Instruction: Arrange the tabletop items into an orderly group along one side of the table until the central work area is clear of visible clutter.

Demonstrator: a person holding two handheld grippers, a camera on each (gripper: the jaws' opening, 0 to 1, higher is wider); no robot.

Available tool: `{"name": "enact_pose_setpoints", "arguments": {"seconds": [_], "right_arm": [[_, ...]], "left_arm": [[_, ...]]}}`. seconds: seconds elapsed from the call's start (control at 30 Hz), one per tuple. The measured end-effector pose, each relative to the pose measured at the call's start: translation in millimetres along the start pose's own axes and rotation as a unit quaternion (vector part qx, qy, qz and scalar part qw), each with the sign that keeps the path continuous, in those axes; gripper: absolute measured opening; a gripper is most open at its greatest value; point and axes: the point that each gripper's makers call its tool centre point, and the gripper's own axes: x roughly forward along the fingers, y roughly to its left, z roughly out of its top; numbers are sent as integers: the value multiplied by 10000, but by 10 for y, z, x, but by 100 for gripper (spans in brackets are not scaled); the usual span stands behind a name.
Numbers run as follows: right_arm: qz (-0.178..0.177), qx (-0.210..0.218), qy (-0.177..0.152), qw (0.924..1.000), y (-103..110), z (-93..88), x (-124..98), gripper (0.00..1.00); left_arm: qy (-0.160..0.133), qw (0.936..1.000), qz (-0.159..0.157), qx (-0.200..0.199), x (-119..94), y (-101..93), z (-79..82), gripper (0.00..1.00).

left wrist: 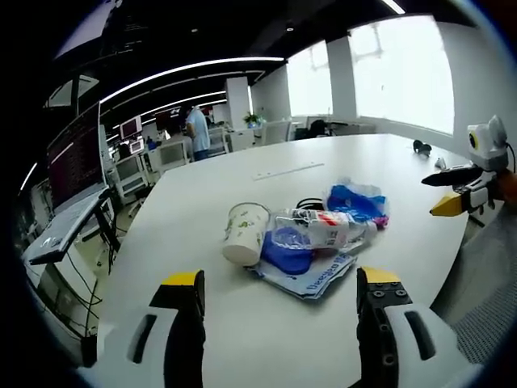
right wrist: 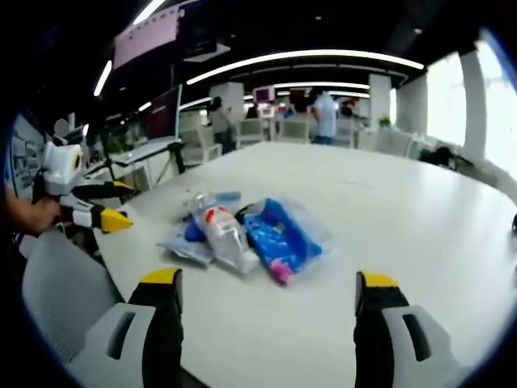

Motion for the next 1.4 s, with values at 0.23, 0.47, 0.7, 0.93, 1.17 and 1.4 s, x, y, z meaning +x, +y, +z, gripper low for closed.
{"name": "enact_pose_setpoints", "arguments": {"seconds": [0.23, 0.47, 0.7, 0.93, 1.17, 1.4], "right_arm": [[77, -24, 29, 10000, 40, -9, 9, 86], [76, -39, 75, 9999, 43, -28, 10, 85], [38, -100, 113, 9999, 32, -43, 14, 86], [46, -169, 221, 9996, 42, -87, 23, 85], [-43, -217, 184, 9996, 20, -65, 7, 85], [-44, -291, 187, 9994, 37, -61, 7, 85]], "left_arm": [[-65, 10000, 32, -13, -11, 21, 25, 75], [-91, 10000, 20, -21, -14, 16, 31, 76], [-116, 9999, 27, -36, -18, 21, 40, 76], [-136, 9999, 31, -39, -20, 26, 48, 76], [-32, 10000, -37, -26, -4, 6, 5, 75], [43, 9999, -93, -6, 6, -13, -26, 75]]}}
